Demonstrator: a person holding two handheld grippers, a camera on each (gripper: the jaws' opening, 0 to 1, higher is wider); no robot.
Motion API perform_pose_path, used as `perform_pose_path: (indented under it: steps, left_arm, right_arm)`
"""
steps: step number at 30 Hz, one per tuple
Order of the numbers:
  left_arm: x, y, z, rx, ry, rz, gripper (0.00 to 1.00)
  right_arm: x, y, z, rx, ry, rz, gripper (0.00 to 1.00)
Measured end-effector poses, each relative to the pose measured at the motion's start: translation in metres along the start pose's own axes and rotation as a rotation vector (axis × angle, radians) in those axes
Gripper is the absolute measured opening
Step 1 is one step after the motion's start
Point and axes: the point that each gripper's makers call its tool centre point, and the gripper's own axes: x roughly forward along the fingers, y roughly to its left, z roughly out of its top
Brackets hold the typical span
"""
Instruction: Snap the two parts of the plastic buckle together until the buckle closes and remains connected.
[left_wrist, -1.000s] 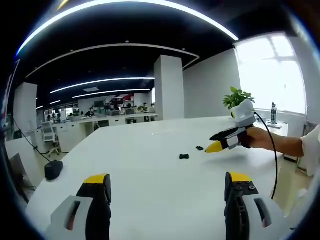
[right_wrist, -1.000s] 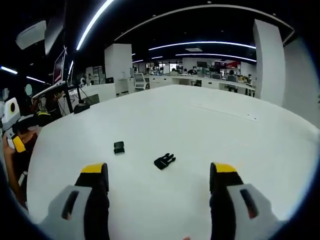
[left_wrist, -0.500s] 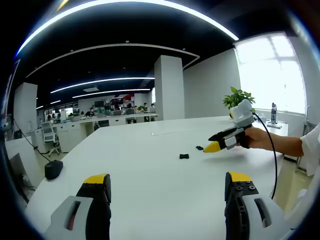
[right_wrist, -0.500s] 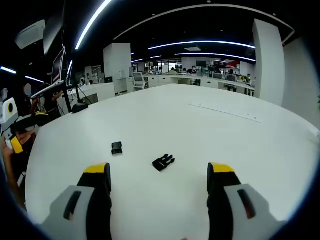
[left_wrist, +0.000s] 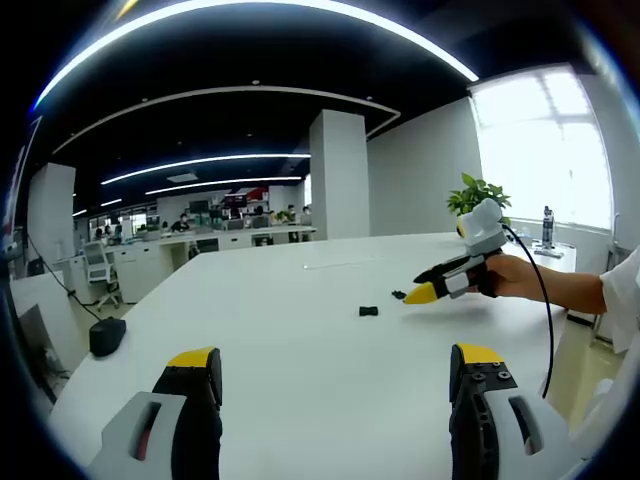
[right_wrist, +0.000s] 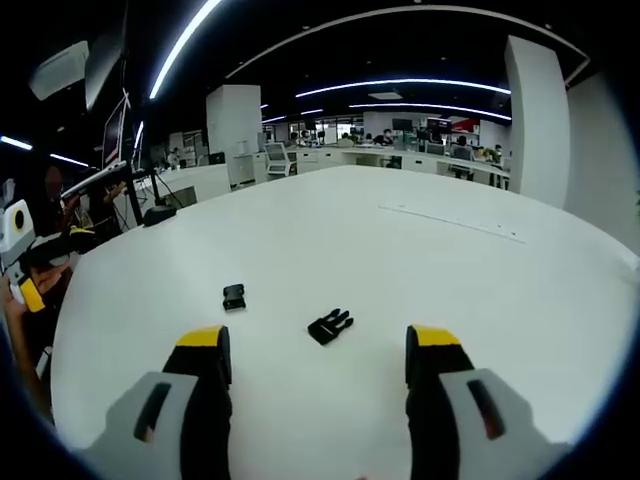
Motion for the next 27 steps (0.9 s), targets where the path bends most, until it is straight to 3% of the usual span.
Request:
perform_pose_path:
  steps: [27]
  left_arm:
    - [-0.0009,0.0017,-0.0009,-0.001,-0.001,0.001,0.96]
  right_arm:
    - [0.0075,0.0009,-0.0021,0.016,0.006,0.0,0.53]
